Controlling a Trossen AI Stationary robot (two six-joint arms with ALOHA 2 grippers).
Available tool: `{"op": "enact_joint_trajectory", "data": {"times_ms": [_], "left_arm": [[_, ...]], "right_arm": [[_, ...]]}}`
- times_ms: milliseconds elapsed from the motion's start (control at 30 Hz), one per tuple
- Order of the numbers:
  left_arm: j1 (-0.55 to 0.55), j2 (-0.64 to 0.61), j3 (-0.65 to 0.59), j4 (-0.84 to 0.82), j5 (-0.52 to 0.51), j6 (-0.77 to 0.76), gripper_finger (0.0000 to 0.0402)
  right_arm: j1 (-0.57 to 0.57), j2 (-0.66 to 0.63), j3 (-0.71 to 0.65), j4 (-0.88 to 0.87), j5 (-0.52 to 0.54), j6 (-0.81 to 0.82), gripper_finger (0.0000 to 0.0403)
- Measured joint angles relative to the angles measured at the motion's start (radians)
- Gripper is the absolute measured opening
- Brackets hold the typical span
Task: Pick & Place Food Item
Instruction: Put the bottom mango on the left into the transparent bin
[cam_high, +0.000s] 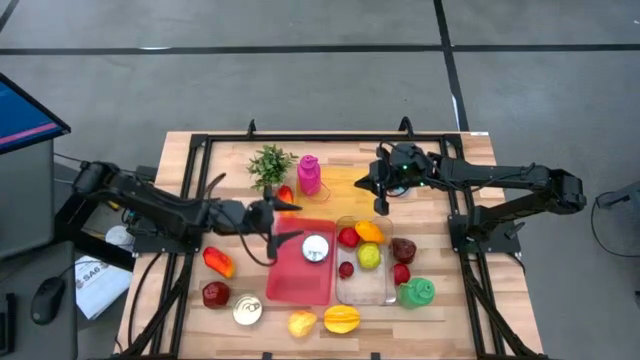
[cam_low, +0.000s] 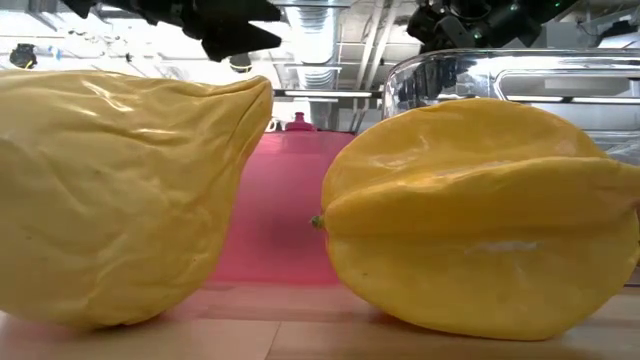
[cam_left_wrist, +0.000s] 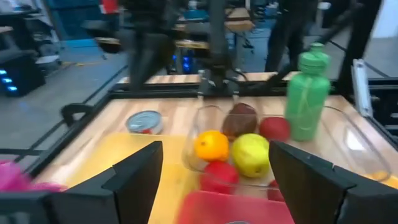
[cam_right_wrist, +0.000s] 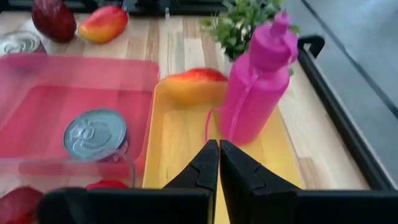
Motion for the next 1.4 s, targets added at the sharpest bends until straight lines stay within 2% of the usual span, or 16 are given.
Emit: {"op": "enact_joint_trajectory", "data": {"times_ms": [267,400,567,767,833,1000,1300,1400], "left_arm": [[0.095,-0.126,-0.079,-0.003,-0.078,-0.026,0.0259],[0.130,-0.181,-0.105,-0.014,-0.084,-0.055,0.0246],[0.147,-0.261,-0.106,-0.165,-0.084,-0.122,0.0230],[0.141,-0.376,-0.107,-0.475,-0.083,-0.332,0.0215],[0.135,-0.405,-0.107,-0.567,-0.062,-0.380,0.0211],[0.126,-0.459,-0.107,-0.754,0.104,-0.353,0.0205],[0.126,-0.460,-0.107,-0.943,0.135,-0.332,0.0210],[0.126,-0.459,-0.107,-0.997,0.207,-0.327,0.0211]], "right_arm": [[0.000,0.000,0.000,-0.056,0.000,0.105,0.0011],[0.000,0.000,0.000,-0.087,0.000,0.145,0.0011],[0.000,0.000,0.000,-0.107,0.000,0.146,0.0011],[0.000,0.000,0.000,-0.110,0.000,0.146,0.0011],[0.000,0.000,0.000,-0.109,0.000,0.140,0.0011],[0.000,0.000,0.000,-0.109,0.000,0.130,0.0011],[0.000,0.000,0.000,-0.109,0.000,0.130,0.0011],[0.000,0.000,0.000,-0.109,0.000,0.130,0.0011]]}}
